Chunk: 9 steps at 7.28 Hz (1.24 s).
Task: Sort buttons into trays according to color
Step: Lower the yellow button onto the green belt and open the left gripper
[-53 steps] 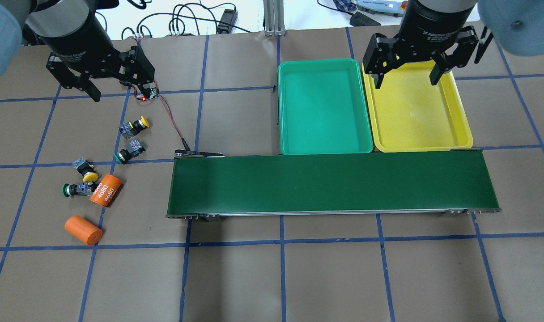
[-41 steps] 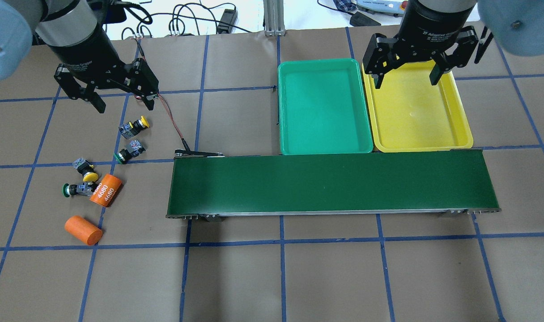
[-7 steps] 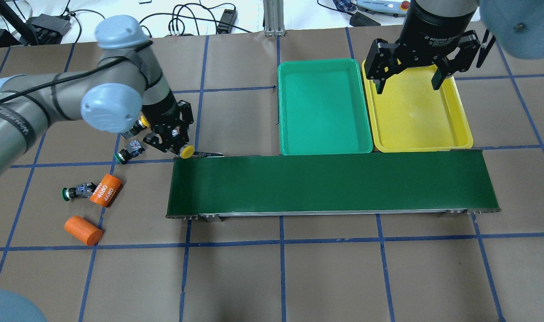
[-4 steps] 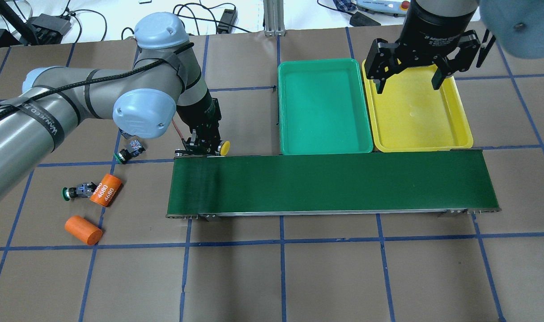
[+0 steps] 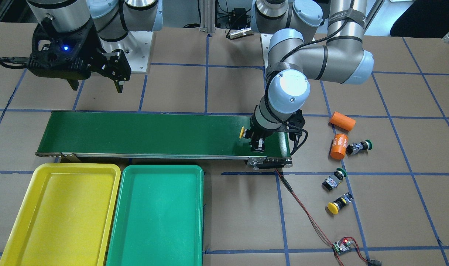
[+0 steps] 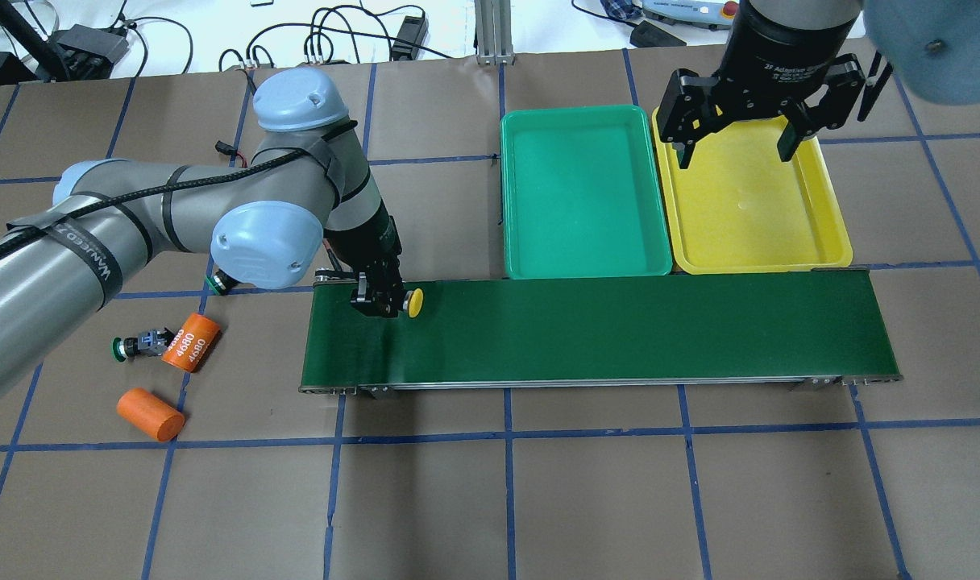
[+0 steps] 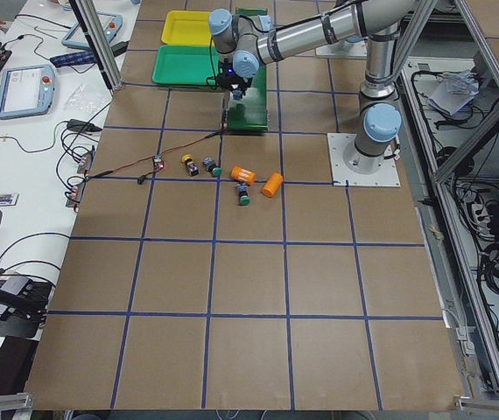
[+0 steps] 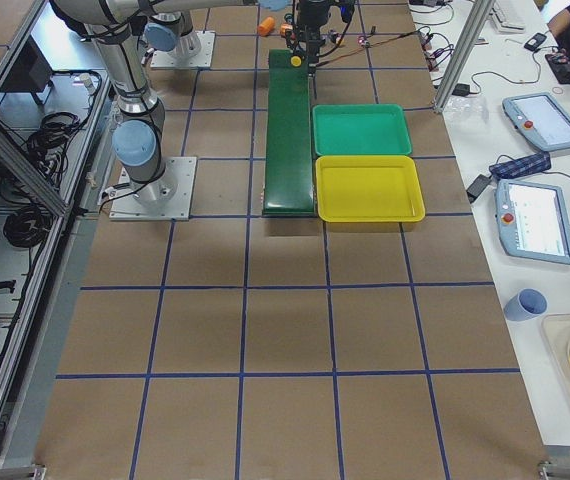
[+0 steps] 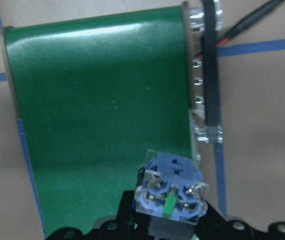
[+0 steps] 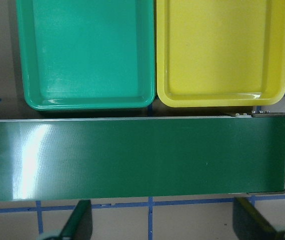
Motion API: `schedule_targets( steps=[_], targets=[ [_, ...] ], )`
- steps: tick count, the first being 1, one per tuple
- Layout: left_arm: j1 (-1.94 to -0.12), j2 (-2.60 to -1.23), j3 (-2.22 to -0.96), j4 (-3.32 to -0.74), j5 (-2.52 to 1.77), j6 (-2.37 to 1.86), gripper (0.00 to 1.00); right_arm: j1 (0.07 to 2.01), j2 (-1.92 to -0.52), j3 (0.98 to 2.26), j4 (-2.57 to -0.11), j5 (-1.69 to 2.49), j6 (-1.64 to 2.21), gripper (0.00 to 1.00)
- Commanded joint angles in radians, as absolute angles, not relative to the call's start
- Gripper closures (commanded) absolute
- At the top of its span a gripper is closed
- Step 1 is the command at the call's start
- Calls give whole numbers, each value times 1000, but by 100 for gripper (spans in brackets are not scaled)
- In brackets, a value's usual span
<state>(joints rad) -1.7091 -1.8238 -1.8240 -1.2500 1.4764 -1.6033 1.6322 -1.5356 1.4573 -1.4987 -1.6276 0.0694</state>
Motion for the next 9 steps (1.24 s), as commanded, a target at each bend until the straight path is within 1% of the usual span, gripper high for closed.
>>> schedule_targets(
  steps=[1,4,5,6,7,8,9],
  targets=[
    [-1704,-1795,-1853,-1249,1476,-1522,100,1632,-1536,1457,-1499,-1628,69,0],
    [-1701,-1795,-1904,-1223,1479,-1505,100,1632,-1537,1459,-1499,-1628,69,0],
    [-1701,-1808,-1898,-1200,1477,-1508,100,1632,-1536,1457,-1499,-1628,69,0],
    [-1697,-1813,-1893,-1200,1477,-1512,89,1632,-1536,1457,-1499,-1628,69,0],
    [-1684,-1812,-1902,-1198,1483,-1516,31,1632,-1536,1457,-1499,-1628,69,0],
    [-1684,-1812,-1904,-1198,1479,-1529,14,1632,-1536,1459,-1499,-1628,69,0],
    [-1683,-1812,-1893,-1198,1476,-1528,7,1632,-1536,1459,-1499,-1628,69,0]
  ],
)
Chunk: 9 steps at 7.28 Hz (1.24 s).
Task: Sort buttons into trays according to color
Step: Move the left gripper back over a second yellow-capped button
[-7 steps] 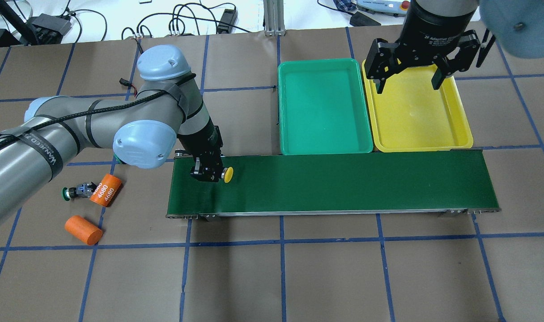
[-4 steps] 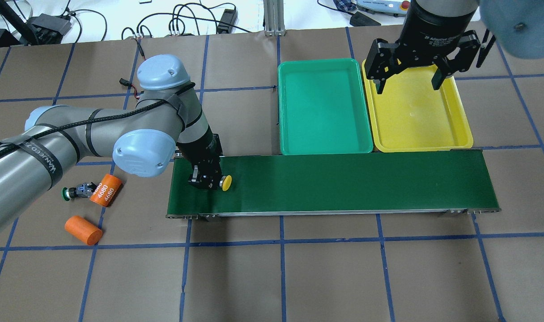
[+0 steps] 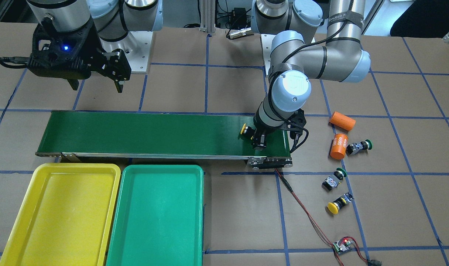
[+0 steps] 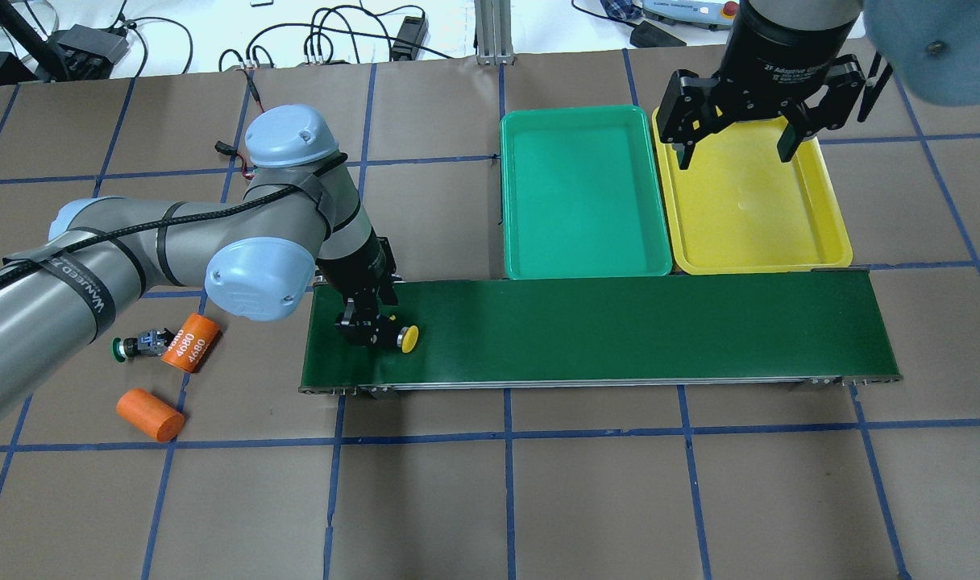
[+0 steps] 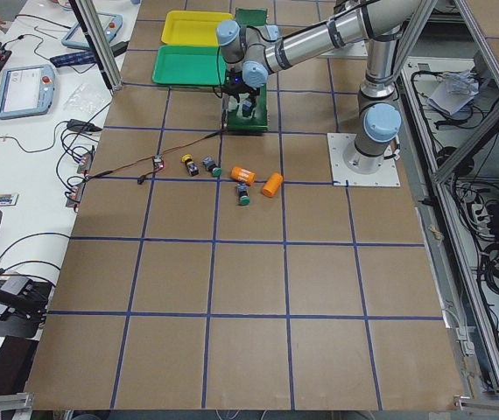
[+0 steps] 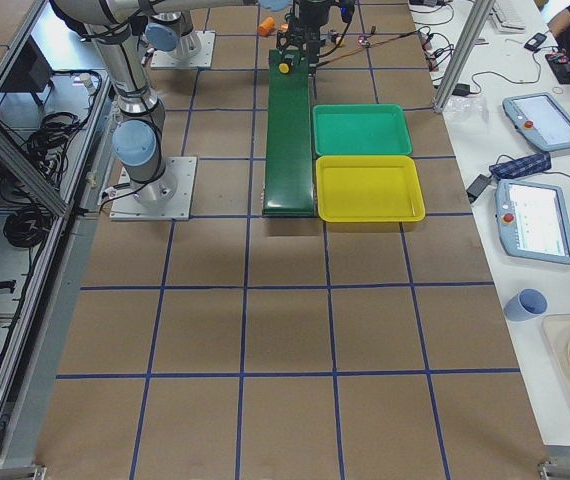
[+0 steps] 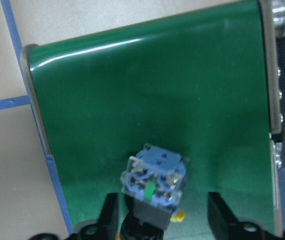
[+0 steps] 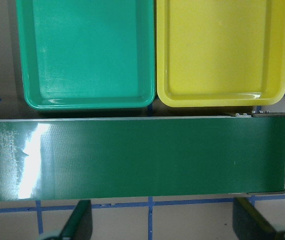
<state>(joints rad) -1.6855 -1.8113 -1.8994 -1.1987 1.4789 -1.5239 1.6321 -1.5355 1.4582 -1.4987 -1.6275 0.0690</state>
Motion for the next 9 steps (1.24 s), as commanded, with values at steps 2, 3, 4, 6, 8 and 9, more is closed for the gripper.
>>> schedule_targets(
  steps=[2,3,4,6,8,9],
  targets=[
    [-1658,-1769,-1811,-1222,1479,-1503,1,1632,-1536,1457,-1499,-1628,69,0],
    [-1628,-1741,-1758,-1350,1489,-1348,1,1632,-1536,1457,-1499,-1628,69,0],
    [-1574,-1724,-1766,-1424,1517,-1122,1,1632,-1536,1459,-1497,-1628,69,0],
    [-1357,-1710,-1769,-1413,1546,-755,0,1632,-1536,1457,-1497,-1628,69,0],
    [-1287,-1808,-1712,-1286,1537,-529,0,1632,-1536,1457,-1499,-1628,69,0],
    [-1284,-1869,-1686,-1269,1542,-266,0,1632,-1534,1459,-1497,-1628,69,0]
  ],
)
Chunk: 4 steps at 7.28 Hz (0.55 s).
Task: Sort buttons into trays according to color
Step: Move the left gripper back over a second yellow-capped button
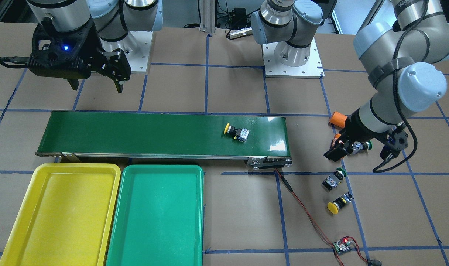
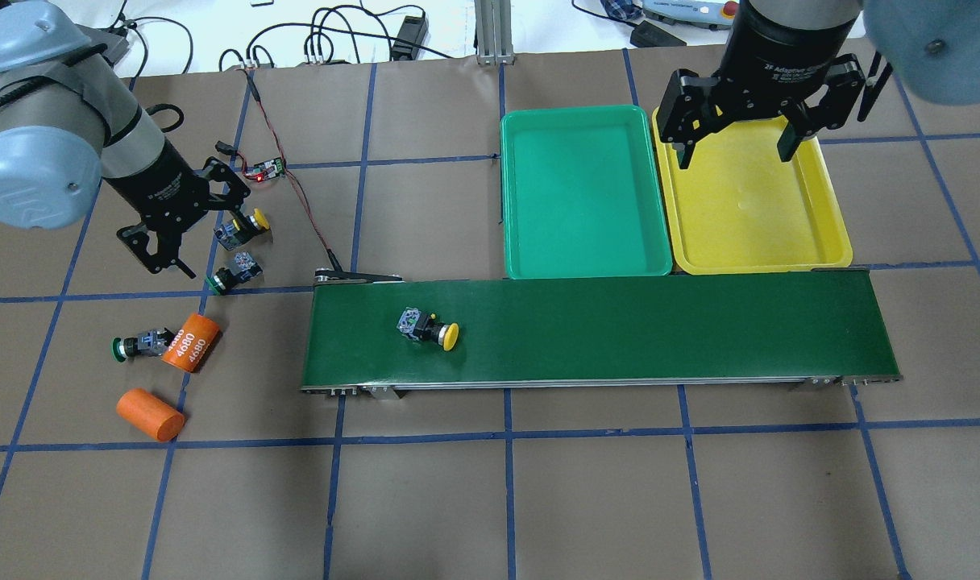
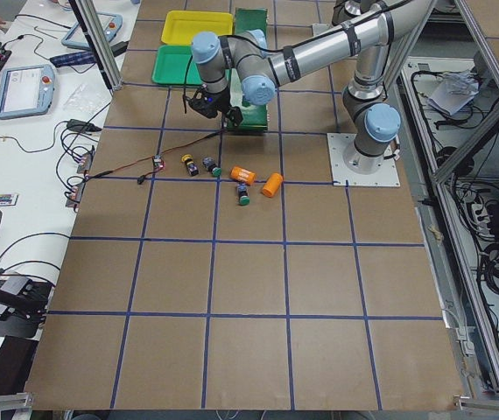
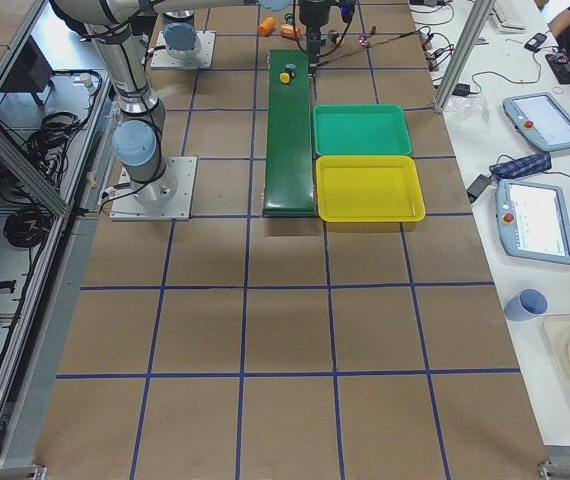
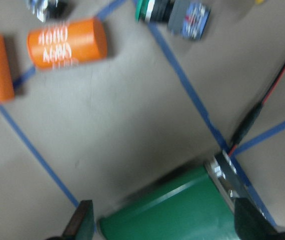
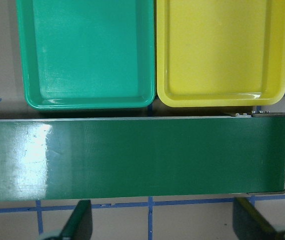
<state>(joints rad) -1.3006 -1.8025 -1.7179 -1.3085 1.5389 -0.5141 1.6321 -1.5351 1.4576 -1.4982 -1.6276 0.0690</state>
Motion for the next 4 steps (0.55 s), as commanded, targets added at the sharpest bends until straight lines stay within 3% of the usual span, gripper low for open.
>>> schedule_targets(
  steps=[1,4],
  targets=[
    [-1281,-1943,-1655,-1197,1546,-103,0,1632,-1534,1459,-1497,-1626,68,0],
    [-1281,-2136,-1565,-1065,1551,425,0,1631,-1529,1459,-1506,-1611,81,0]
  ],
)
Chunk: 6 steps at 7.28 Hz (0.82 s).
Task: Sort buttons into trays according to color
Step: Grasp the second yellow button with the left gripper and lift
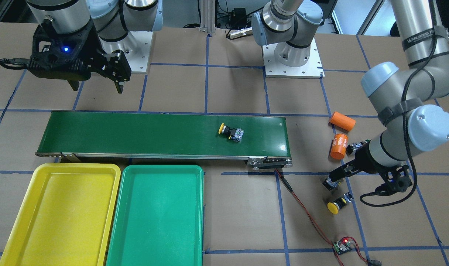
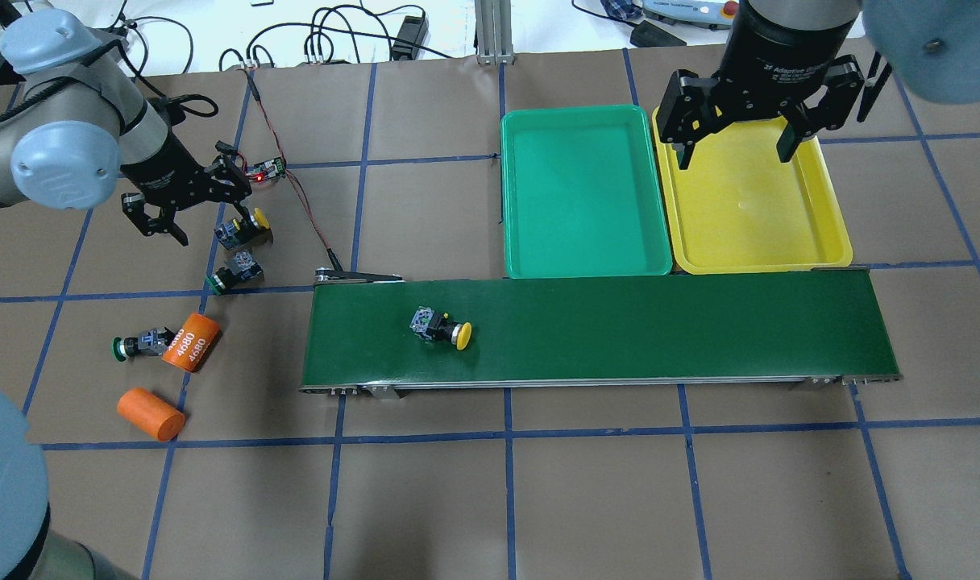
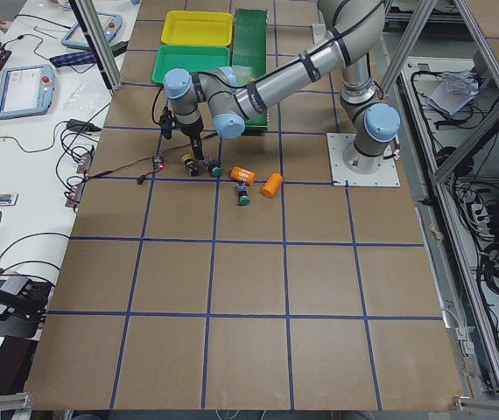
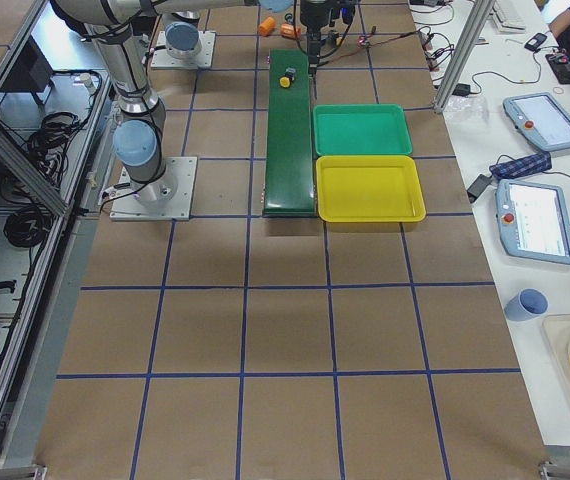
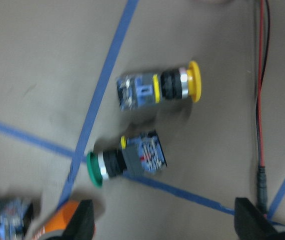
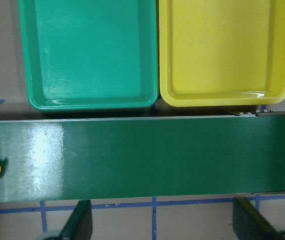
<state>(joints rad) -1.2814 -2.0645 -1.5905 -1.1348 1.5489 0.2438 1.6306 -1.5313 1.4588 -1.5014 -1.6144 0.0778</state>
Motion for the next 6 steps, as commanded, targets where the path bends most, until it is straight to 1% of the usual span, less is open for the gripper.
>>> schedule_targets(
  steps=[1,2,3,5,6],
  targets=[
    [-1278,-2175,-1551,-1036,1549,537,0,1631,-1532,1459,-1499,-1614,83,0],
    [-1278,-2206,-1557,-1029,1552,570,0,1631,-1535,1466,-1497,-1612,83,0],
    [-1278,-2218,-1551,-1022,1569,697,0,1632,-1539,1483,-1508,-1611,83,0],
    [-1279,-2214,-1569,-1020,1569,739,0,1634,-1545,1476,-1514,-1611,84,0],
    [-1282,-2200,-1560,-1032,1572,739,66,1632,-1546,1468,-1502,-1624,83,0]
  ],
)
